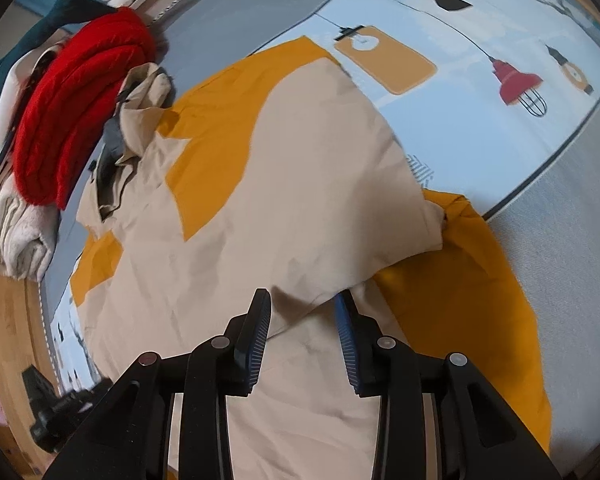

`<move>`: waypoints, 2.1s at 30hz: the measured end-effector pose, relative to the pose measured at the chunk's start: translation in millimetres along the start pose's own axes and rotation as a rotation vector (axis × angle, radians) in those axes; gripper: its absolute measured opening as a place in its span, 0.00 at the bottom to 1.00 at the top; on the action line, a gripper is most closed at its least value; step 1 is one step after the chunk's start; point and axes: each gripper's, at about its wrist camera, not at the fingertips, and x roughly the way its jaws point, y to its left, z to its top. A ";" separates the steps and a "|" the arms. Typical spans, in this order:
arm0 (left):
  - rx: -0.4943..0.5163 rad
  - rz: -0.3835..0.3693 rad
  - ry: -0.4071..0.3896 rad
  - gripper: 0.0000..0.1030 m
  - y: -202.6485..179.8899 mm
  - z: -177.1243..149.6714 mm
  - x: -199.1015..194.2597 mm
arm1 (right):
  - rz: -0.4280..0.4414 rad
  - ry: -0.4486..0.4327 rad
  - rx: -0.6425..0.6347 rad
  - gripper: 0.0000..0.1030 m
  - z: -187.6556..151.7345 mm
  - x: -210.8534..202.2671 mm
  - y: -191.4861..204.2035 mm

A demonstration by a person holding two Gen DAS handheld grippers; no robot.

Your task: Fold large clothes

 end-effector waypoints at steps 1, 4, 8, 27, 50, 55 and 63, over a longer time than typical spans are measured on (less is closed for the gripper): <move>0.007 0.001 -0.059 0.02 -0.9 2.8 -13.2 | 0.001 -0.002 0.005 0.34 1.0 -0.1 -0.8; 0.049 0.047 -0.200 0.01 -6.5 11.8 -45.4 | 0.004 -0.012 0.015 0.34 4.0 -1.1 -2.2; 0.036 0.079 -0.228 0.02 3.9 19.5 -55.6 | 0.018 0.027 0.089 0.34 3.8 7.8 -16.3; 0.197 0.171 -0.314 0.09 -29.8 14.5 -56.1 | -0.038 -0.214 -0.159 0.34 10.6 -26.0 26.9; 0.343 0.188 -0.415 0.20 -66.7 8.1 -59.1 | -0.124 -0.321 -0.469 0.34 1.4 -51.9 73.0; 0.403 0.196 -0.476 0.20 -83.4 2.7 -61.6 | -0.130 -0.403 -0.591 0.34 -14.5 -79.6 98.7; 0.518 0.219 -0.569 0.20 -101.5 -20.1 -75.8 | -0.146 -0.409 -0.616 0.34 -15.4 -94.4 95.8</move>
